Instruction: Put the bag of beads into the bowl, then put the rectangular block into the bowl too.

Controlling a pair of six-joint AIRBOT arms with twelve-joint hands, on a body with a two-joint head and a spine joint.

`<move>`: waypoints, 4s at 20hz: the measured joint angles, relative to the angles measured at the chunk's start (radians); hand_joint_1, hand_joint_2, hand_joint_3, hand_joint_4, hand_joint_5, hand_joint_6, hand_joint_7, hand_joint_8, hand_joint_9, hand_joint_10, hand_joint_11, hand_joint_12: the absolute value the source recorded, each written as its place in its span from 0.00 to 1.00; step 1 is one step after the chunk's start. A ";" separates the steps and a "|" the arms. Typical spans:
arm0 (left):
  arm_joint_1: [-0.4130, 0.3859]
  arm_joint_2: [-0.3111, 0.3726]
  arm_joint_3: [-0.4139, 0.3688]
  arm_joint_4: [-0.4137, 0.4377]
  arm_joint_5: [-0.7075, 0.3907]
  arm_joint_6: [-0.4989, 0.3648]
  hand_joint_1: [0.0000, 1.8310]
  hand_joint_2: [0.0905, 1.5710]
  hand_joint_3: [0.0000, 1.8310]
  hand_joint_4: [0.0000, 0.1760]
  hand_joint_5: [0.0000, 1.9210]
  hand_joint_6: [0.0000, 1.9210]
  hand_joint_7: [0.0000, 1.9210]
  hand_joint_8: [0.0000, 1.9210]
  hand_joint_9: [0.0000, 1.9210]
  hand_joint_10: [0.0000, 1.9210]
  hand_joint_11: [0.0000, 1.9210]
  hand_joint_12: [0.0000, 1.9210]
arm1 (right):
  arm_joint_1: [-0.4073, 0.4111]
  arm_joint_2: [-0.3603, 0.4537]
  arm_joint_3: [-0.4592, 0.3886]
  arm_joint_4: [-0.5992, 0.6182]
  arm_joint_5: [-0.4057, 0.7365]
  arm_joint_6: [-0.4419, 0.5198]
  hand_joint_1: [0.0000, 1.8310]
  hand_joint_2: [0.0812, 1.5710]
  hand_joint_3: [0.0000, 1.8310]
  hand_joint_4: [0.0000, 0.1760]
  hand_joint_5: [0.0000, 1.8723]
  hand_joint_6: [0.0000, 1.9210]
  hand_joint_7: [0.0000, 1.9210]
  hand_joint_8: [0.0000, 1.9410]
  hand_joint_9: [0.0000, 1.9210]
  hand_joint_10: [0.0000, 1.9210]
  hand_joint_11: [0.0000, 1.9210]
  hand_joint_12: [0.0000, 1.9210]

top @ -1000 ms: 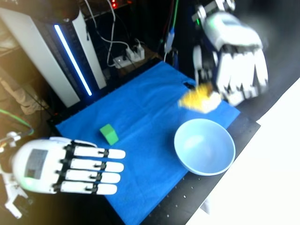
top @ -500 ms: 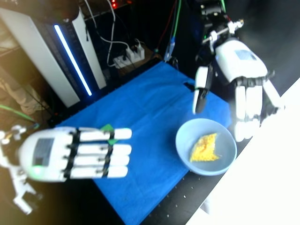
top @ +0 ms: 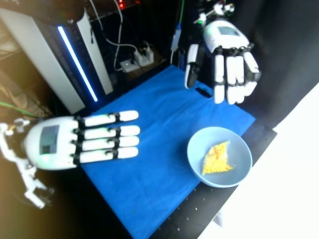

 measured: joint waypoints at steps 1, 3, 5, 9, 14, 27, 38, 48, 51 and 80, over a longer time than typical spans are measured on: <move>0.056 0.022 -0.037 -0.033 -0.035 0.000 0.47 0.58 0.00 0.67 0.11 0.00 0.09 0.01 0.06 0.00 0.00 0.26 | 0.000 -0.014 0.000 0.015 0.000 0.000 0.41 0.61 0.00 0.07 0.01 0.00 0.00 0.00 0.00 0.00 0.06 0.03; 0.142 0.047 -0.077 -0.084 -0.116 0.000 0.42 0.57 0.00 0.79 0.06 0.00 0.03 0.00 0.00 0.00 0.00 0.03 | 0.000 -0.034 0.002 0.006 -0.012 0.000 0.40 0.61 0.00 0.51 0.04 0.00 0.02 0.00 0.03 0.00 0.10 0.05; 0.234 0.060 -0.105 -0.158 -0.219 -0.014 0.40 0.57 0.00 0.69 0.01 0.00 0.00 0.00 0.00 0.00 0.00 0.00 | 0.000 -0.057 0.010 -0.005 -0.039 0.000 0.39 0.61 0.00 0.61 0.07 0.00 0.04 0.00 0.02 0.00 0.01 0.01; 0.364 0.059 -0.140 -0.203 -0.334 -0.087 0.38 0.58 0.00 0.46 0.00 0.00 0.00 0.00 0.00 0.00 0.00 0.00 | 0.000 -0.077 0.032 -0.001 -0.091 0.000 0.40 0.60 0.00 0.76 0.13 0.00 0.09 0.00 0.07 0.01 0.05 0.04; 0.397 0.058 -0.140 -0.256 -0.370 -0.094 0.43 0.58 0.00 0.34 0.00 0.00 0.00 0.00 0.00 0.00 0.00 0.00 | 0.000 -0.078 0.042 -0.005 -0.112 0.000 0.44 0.61 0.00 0.22 0.29 0.01 0.29 0.01 0.24 0.03 0.00 0.58; 0.426 0.043 -0.145 -0.271 -0.385 -0.120 0.42 0.58 0.00 0.42 0.00 0.00 0.00 0.00 0.00 0.00 0.00 0.00 | 0.000 -0.078 0.045 -0.004 -0.120 0.000 0.52 0.62 0.00 0.00 0.56 0.01 0.43 0.73 0.37 0.93 0.34 1.00; 0.433 0.032 -0.145 -0.272 -0.394 -0.129 0.42 0.59 0.00 0.54 0.00 0.00 0.00 0.00 0.00 0.00 0.00 0.00 | 0.014 -0.078 0.059 0.002 -0.119 -0.001 0.64 0.67 0.00 0.00 0.57 0.43 0.53 0.65 0.51 0.79 0.47 0.90; 0.434 0.007 -0.145 -0.278 -0.423 -0.140 0.44 0.58 0.00 0.61 0.00 0.00 0.00 0.00 0.00 0.00 0.00 0.00 | 0.337 -0.190 0.232 0.013 -0.078 -0.003 0.64 0.69 0.00 0.00 0.53 0.50 0.62 0.53 0.65 0.76 0.60 0.90; 0.433 -0.002 -0.139 -0.264 -0.428 -0.148 0.44 0.58 0.00 0.68 0.00 0.00 0.00 0.00 0.00 0.00 0.00 0.00 | 0.428 -0.307 0.332 -0.021 -0.130 0.001 0.63 0.68 0.00 0.00 0.53 0.50 0.63 0.46 0.66 0.71 0.61 0.88; 0.479 0.026 -0.177 -0.255 -0.727 -0.201 0.21 0.57 0.00 0.59 0.01 0.00 0.00 0.00 0.01 0.00 0.01 0.01 | 0.041 -0.073 0.014 0.357 0.235 -0.004 0.36 0.48 0.00 1.00 0.00 0.00 0.01 0.00 0.00 0.00 0.00 0.00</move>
